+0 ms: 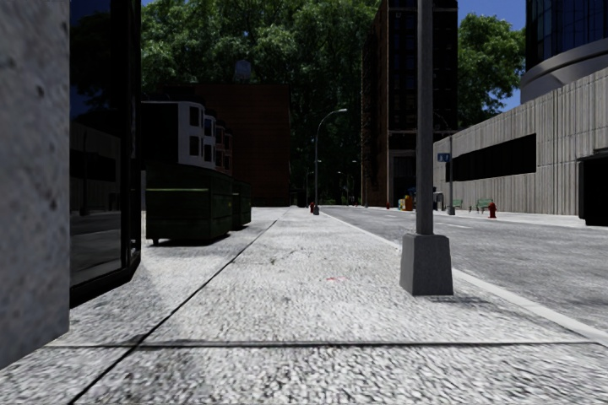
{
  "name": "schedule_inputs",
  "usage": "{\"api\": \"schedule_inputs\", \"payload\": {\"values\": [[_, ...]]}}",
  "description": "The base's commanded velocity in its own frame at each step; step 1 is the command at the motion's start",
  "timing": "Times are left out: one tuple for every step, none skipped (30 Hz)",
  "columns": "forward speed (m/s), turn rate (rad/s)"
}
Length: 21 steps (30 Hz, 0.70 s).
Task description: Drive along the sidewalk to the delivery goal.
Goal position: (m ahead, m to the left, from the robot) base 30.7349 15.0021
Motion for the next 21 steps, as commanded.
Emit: {"api": "schedule_inputs", "payload": {"values": [[2.0,0.0],[2.0,0.0],[2.0,0.0],[2.0,0.0],[2.0,0.0],[2.0,0.0],[2.0,0.0],[2.0,0.0],[2.0,0.0],[2.0,0.0],[2.0,0.0],[2.0,0.0],[2.0,0.0],[2.0,0.0],[2.0,0.0],[2.0,0.0],[2.0,0.0],[2.0,0.0],[2.0,0.0],[2.0,0.0],[2.0,0.0]]}}
